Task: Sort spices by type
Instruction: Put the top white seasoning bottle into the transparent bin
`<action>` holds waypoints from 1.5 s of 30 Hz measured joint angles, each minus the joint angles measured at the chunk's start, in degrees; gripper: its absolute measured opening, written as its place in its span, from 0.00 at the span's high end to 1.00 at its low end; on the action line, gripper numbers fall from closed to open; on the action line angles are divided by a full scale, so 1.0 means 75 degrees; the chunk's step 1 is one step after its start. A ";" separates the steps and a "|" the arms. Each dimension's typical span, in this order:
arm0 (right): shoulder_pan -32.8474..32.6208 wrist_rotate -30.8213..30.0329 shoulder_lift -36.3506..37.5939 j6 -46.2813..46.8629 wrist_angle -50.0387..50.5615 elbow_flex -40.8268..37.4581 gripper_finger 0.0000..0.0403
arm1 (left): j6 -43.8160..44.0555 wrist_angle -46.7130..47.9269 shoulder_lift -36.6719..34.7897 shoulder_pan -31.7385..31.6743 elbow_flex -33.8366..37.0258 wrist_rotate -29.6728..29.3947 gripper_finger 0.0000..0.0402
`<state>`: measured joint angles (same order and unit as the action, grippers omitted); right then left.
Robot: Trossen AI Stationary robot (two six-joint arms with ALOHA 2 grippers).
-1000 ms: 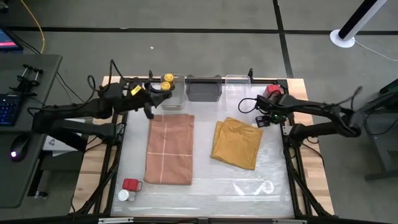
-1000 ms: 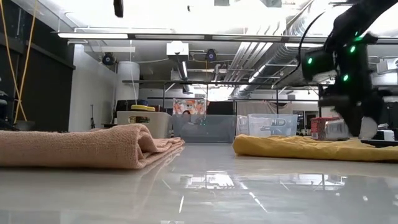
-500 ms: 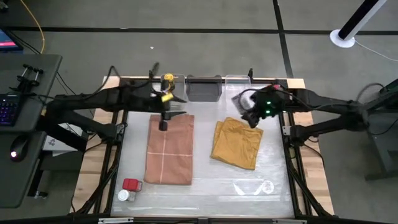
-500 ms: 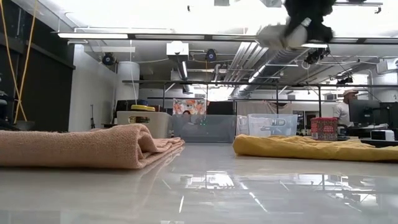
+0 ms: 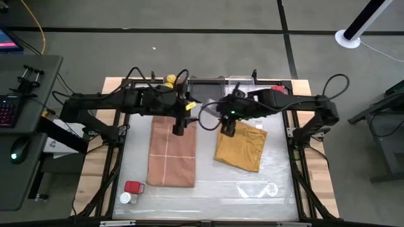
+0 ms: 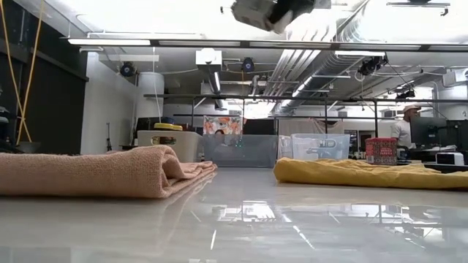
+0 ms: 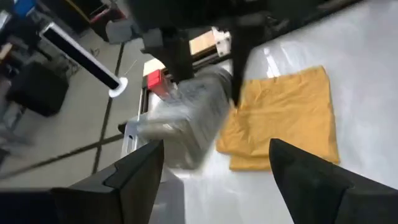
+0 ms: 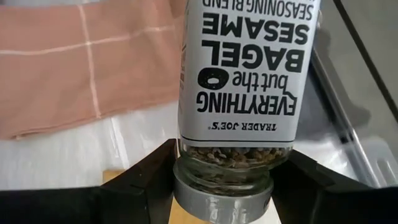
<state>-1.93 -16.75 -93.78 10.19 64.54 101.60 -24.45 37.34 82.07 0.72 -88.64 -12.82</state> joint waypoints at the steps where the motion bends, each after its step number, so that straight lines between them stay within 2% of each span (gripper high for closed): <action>1: -0.0031 0.0002 -0.0178 -0.0158 0.0064 0.0209 0.50 | 0.0178 -0.0031 -0.0011 -0.0020 0.0006 -0.0009 0.31; 5: -0.0132 -0.0150 -0.0758 -0.0664 0.0407 0.0823 0.50 | 0.0784 0.0044 -0.0042 -0.0173 0.0026 -0.0177 0.31; 10: -0.0226 -0.0593 -0.1044 -0.1040 0.0479 0.1196 0.50 | 0.0977 0.0471 -0.0064 -0.0188 0.0026 0.0048 0.31; 22: -0.0491 -0.0756 -0.1049 -0.1426 -0.0064 0.1204 0.50 | 0.1182 0.0509 0.0004 -0.0323 0.0122 0.0044 0.31; 29: -0.0604 -0.0910 -0.1048 -0.1602 -0.0327 0.1204 0.50 | 0.1052 0.0466 0.0063 -0.0365 0.0122 0.0602 0.31; 33: -0.0604 -0.0904 -0.1046 -0.1686 -0.0328 0.1204 0.50 | 0.1037 0.0424 0.0063 -0.0366 0.0122 0.0659 0.32; 37: -0.0598 -0.0907 -0.1046 -0.1713 -0.0409 0.1204 0.50 | 0.1038 0.0440 0.0063 -0.0366 0.0122 0.0685 0.41; 41: -0.0608 -0.0912 -0.1046 -0.1904 -0.0378 0.1204 0.50 | 0.1086 0.0415 0.0063 -0.0365 0.0122 0.0757 0.61; 45: -0.0616 -0.1014 -0.1046 -0.1940 -0.0369 0.1204 0.50 | 0.1073 0.0417 0.0063 -0.0366 0.0122 0.0735 0.62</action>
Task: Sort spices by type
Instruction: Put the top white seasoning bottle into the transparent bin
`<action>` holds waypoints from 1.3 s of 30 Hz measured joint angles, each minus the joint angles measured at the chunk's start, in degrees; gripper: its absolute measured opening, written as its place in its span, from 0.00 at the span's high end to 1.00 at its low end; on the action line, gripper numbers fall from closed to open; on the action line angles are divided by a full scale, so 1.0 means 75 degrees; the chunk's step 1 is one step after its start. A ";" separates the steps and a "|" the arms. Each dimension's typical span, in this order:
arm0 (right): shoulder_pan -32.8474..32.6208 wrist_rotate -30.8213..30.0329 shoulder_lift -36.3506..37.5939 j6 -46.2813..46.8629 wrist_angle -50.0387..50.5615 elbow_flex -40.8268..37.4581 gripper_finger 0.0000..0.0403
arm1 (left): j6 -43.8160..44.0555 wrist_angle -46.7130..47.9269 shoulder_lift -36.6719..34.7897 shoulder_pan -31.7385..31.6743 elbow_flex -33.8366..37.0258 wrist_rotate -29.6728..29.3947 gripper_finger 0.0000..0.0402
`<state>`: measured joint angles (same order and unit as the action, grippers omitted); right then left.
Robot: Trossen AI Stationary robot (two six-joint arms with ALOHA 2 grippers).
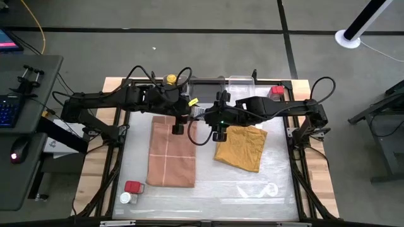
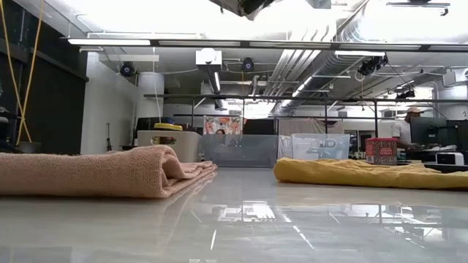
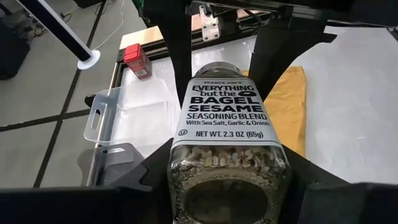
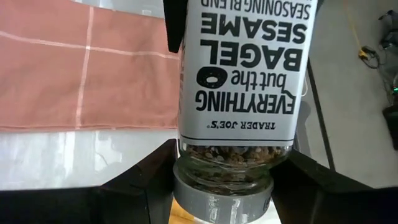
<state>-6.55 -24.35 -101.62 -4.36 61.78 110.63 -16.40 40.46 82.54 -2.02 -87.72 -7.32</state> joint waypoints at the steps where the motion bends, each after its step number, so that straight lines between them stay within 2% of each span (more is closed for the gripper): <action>1: -0.0003 -0.0116 0.0000 -0.0005 -0.0006 0.0000 0.47 | -0.0033 0.0010 0.0000 0.0000 0.0000 -0.0014 0.62; 6: -0.0003 -0.0912 0.0166 0.0270 0.0155 0.0006 0.14 | -0.0055 0.0754 -0.0028 -0.0067 0.0006 -0.0765 0.62; 8: 0.0019 -0.0980 0.0260 0.0477 0.0343 0.0009 0.05 | -0.0036 0.1212 -0.0134 -0.0163 0.0009 -0.1027 0.62; 10: 0.0064 -0.0975 0.0354 0.0902 0.0523 0.0009 0.04 | 0.0136 0.1556 -0.0314 -0.0314 0.0009 -0.1049 0.62; 12: 0.0119 -0.0841 0.0451 0.1270 0.0664 0.0009 0.06 | 0.0379 0.1676 -0.0526 -0.0481 0.0023 -0.1004 0.62; 14: 0.0179 -0.0529 0.0526 0.1508 0.0673 0.0009 0.09 | 0.0621 0.1303 -0.0876 -0.0653 0.0258 -0.0792 0.62; 17: 0.0281 -0.0040 0.0666 0.1677 0.0392 -0.0008 0.10 | 0.1135 -0.0093 -0.1734 -0.0884 0.1074 -0.0498 0.62; 21: 0.0327 0.0092 0.1106 0.1860 -0.0720 -0.0445 0.10 | 0.2048 -0.2228 -0.3063 -0.1046 0.2837 -0.0265 0.62; 24: 0.0378 0.0186 0.1579 0.1989 -0.2230 -0.1237 0.10 | 0.3133 -0.4268 -0.3912 -0.0965 0.4322 0.0001 0.62; 26: 0.0448 0.0514 0.1873 0.2064 -0.3801 -0.1956 0.09 | 0.4067 -0.6040 -0.4270 -0.0834 0.5285 0.0137 0.62; 30: 0.0674 0.1367 0.2150 0.2639 -0.7680 -0.3316 0.09 | 0.5846 -0.9997 -0.4203 -0.0539 0.6925 0.0010 0.62; 33: 0.0828 0.1510 0.2154 0.3077 -0.9356 -0.3860 0.09 | 0.6670 -1.2337 -0.3778 -0.0350 0.7532 -0.0286 0.62; 35: 0.0949 0.1515 0.2151 0.3206 -0.9709 -0.3974 0.09 | 0.6981 -1.3094 -0.3485 -0.0285 0.7598 -0.0342 0.62; 39: 0.1115 0.1727 0.2151 0.3328 -0.9834 -0.3981 0.09 | 0.7158 -1.3147 -0.2899 -0.0204 0.7298 -0.0302 0.62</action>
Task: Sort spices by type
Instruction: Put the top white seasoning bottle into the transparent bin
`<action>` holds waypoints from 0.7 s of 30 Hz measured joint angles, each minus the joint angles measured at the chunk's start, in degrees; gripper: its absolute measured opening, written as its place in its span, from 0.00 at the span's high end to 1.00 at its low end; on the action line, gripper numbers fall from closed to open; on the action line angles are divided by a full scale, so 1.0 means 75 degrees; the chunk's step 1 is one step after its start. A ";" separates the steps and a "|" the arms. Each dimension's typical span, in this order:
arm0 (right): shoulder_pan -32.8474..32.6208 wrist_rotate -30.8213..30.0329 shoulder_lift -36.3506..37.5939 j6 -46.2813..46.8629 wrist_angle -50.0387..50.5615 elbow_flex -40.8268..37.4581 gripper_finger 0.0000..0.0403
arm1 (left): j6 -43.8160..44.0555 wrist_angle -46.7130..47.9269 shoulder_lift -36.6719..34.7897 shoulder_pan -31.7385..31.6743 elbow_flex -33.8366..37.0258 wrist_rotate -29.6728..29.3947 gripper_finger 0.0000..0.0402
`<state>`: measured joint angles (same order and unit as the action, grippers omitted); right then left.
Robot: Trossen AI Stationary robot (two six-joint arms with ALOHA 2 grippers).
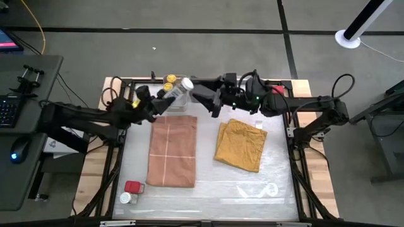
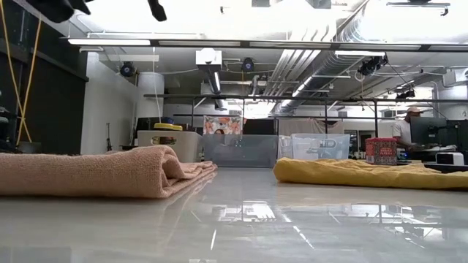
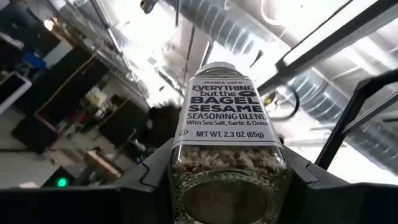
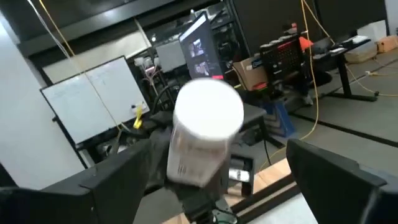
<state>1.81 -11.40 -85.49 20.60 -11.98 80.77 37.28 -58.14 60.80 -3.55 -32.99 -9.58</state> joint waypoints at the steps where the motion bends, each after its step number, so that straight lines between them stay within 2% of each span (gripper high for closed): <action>1: 0.0011 0.0018 0.0000 0.0000 -0.0042 0.0000 0.09 | 0.0000 -0.0006 0.0147 -0.0003 -0.0099 0.0014 0.62; 8: 0.0005 0.0167 0.0000 -0.0002 -0.0083 0.0000 0.09 | -0.0314 0.0027 0.1006 -0.0006 -0.0758 0.0035 0.62; 15: 0.0008 0.0327 0.0000 0.0159 0.0364 0.0006 0.10 | -0.0283 0.0358 0.1353 -0.0006 -0.0934 0.0294 0.62; 21: 0.0008 0.0188 -0.0006 0.0204 0.0612 0.0009 0.18 | -0.0326 0.0441 0.1357 -0.0012 -0.0934 0.0428 0.62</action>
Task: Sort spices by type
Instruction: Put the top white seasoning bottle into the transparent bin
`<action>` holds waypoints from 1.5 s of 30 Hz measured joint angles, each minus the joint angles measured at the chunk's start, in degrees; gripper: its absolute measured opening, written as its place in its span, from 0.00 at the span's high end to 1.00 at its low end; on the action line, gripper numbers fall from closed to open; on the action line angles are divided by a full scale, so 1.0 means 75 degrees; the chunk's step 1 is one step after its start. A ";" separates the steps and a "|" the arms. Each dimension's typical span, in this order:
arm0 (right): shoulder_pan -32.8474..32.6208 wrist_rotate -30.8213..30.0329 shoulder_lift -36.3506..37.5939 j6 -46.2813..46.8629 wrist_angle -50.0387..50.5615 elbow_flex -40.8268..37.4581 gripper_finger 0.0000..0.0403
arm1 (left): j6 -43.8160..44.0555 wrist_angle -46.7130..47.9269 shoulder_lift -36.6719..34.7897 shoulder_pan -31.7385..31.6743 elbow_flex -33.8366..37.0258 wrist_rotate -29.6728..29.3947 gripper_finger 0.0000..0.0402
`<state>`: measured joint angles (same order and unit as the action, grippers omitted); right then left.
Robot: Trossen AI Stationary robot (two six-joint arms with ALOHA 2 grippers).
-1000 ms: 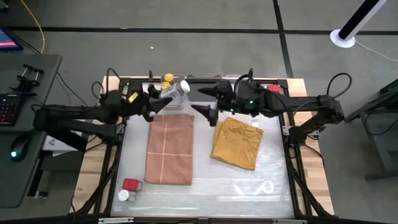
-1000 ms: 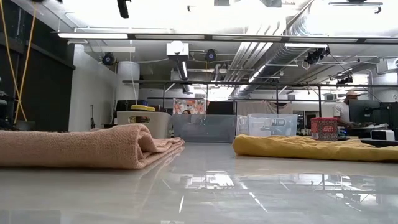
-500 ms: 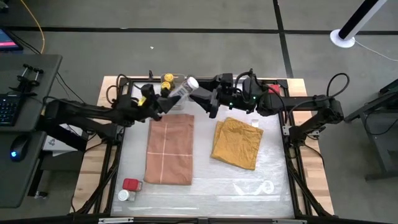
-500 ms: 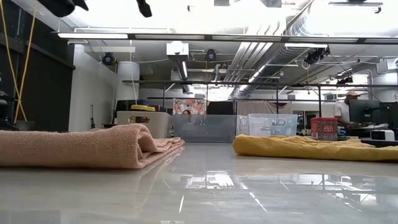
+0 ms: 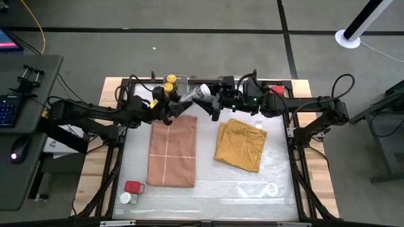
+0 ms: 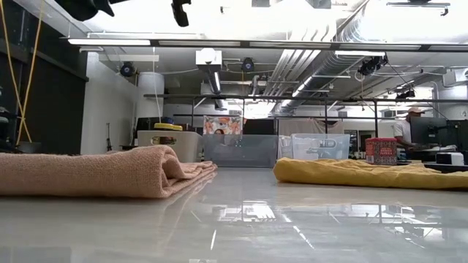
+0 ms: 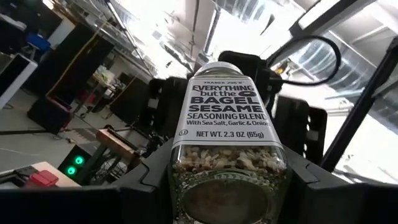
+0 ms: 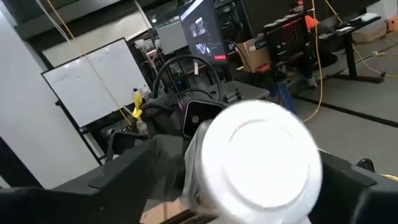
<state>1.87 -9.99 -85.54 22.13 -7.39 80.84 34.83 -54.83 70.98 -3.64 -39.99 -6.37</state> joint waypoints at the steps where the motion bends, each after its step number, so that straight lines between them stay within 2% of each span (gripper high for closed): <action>1: 0.0000 -0.0015 0.0003 0.0000 0.0011 0.0003 0.21 | 0.0003 0.0066 0.0000 0.0000 0.0000 0.0056 0.62; 9: 0.0000 0.0079 0.0007 0.0047 0.0417 0.0023 0.50 | 0.0072 0.0498 0.0000 0.0009 0.0000 0.0298 0.62; 13: 0.0008 0.0423 0.0009 0.0052 0.0412 0.0032 0.51 | 0.0024 0.0537 -0.0031 0.0018 -0.0003 0.0273 0.62; 15: 0.0020 0.0470 0.0009 0.0124 0.0415 0.0032 0.49 | 0.0001 0.0512 -0.0032 0.0015 -0.0003 0.0228 0.62; 21: 0.0003 0.0456 -0.0009 0.0175 0.0417 0.0015 0.27 | -0.0017 0.0324 -0.0050 -0.0006 -0.0003 0.0052 0.62; 25: 0.0003 0.0638 -0.0009 0.0168 0.0647 0.0015 0.19 | -0.0070 0.0431 -0.0085 -0.0004 -0.0003 0.0208 0.62; 27: 0.0003 0.0795 -0.0009 0.0123 0.0938 0.0015 0.18 | -0.0187 0.0648 -0.0133 -0.0006 -0.0003 0.0556 0.62; 33: 0.0003 0.1478 -0.0006 0.0089 0.1994 0.0015 0.19 | -0.0764 0.2653 -0.0386 0.0003 -0.0002 0.1411 0.62; 37: 0.0001 0.1705 -0.0006 0.0046 0.2589 0.0015 0.20 | -0.1250 0.3389 -0.0622 0.0003 0.0000 0.1408 0.62; 45: 0.0002 0.1715 0.0000 -0.0007 0.2595 0.0012 0.20 | -0.2355 0.3370 -0.1051 -0.0012 -0.0003 0.0863 0.62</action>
<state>1.88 2.87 -85.54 22.08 12.07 80.93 17.17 -29.56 63.10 -3.73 -40.01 0.10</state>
